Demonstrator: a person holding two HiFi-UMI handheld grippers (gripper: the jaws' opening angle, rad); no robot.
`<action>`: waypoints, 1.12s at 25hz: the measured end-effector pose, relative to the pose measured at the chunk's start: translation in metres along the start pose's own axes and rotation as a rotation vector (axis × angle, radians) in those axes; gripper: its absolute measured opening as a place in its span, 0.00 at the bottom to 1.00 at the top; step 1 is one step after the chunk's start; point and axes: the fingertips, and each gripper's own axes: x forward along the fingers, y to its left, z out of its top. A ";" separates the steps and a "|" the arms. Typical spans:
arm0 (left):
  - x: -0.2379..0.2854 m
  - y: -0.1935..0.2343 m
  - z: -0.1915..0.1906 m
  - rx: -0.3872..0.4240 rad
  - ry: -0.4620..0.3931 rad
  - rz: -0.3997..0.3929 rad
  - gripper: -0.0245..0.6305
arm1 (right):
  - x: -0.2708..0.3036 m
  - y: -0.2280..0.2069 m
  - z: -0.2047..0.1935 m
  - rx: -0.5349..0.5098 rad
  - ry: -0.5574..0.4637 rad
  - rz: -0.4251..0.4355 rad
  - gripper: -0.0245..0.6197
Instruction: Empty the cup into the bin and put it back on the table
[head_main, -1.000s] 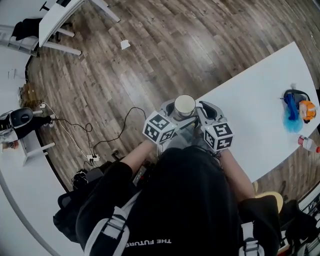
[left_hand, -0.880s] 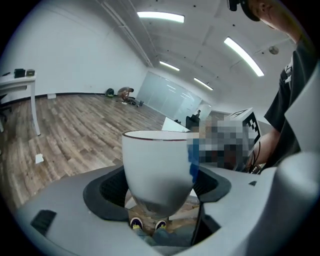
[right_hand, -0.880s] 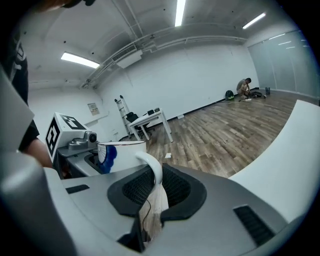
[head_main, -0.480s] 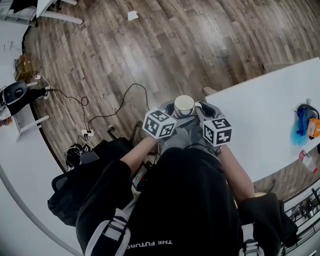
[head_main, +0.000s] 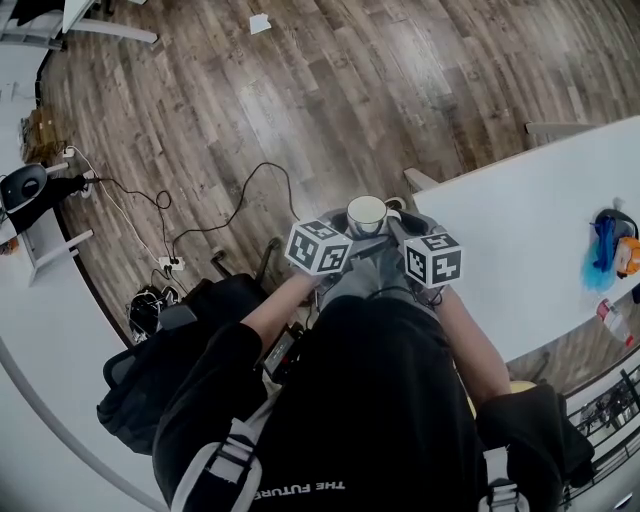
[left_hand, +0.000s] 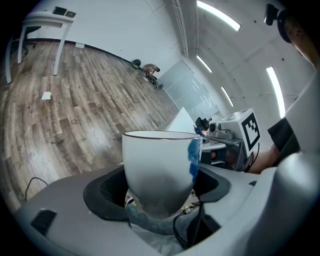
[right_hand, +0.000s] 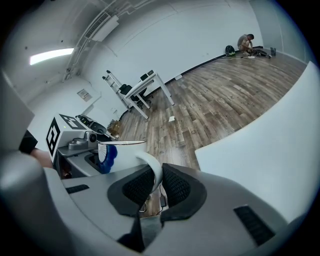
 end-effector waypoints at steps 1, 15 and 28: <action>0.001 0.000 0.000 0.002 0.003 -0.003 0.63 | 0.000 -0.001 0.000 0.001 0.001 -0.003 0.13; -0.002 0.002 0.000 0.030 0.013 -0.010 0.63 | 0.001 0.001 0.002 -0.003 -0.036 -0.028 0.13; -0.047 -0.091 0.109 0.578 -0.286 0.001 0.63 | -0.118 0.034 0.114 -0.333 -0.603 -0.158 0.13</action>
